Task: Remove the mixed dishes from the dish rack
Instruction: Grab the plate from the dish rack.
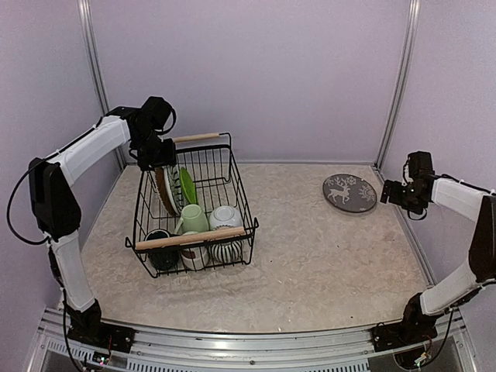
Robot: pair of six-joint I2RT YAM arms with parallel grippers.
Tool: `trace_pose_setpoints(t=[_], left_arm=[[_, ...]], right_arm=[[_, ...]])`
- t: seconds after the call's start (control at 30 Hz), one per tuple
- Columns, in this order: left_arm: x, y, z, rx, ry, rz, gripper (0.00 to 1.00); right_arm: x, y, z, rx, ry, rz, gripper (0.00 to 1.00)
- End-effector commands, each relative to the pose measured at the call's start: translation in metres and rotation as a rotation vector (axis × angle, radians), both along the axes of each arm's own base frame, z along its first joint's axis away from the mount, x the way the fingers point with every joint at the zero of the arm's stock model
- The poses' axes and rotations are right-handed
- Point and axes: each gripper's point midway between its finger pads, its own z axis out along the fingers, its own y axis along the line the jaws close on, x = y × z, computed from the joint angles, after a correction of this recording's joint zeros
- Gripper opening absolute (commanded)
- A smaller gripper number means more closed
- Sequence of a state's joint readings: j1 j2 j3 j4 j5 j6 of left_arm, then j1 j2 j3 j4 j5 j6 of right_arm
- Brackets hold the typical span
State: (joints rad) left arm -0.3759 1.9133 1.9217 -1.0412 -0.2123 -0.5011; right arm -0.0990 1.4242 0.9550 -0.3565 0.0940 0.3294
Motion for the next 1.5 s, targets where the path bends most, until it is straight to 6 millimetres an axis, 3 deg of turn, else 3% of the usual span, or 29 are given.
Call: trace_pose_setpoints(t=[0.0,0.27,0.47,1.07,1.47], left_arm=[[0.01,0.004,-0.019,0.035,0.025,0.023,0.6],[0.025,0.004,-0.033,0.082,0.028,0.026,0.39],[0.029,0.007,-0.043,0.128,0.039,0.033,0.31],[0.023,0.009,-0.028,0.208,0.035,0.081,0.06],[0.01,0.009,0.027,0.259,-0.042,0.089,0.0]], right_arm=[[-0.021,0.005,0.003,0.013,0.008,0.013,1.0],[-0.039,0.043,0.065,0.113,-0.219,0.158,1.0],[-0.052,0.056,0.086,0.14,-0.278,0.202,1.0],[-0.054,0.065,0.082,0.154,-0.267,0.215,1.0],[-0.052,0.068,0.077,0.156,-0.26,0.224,1.0]])
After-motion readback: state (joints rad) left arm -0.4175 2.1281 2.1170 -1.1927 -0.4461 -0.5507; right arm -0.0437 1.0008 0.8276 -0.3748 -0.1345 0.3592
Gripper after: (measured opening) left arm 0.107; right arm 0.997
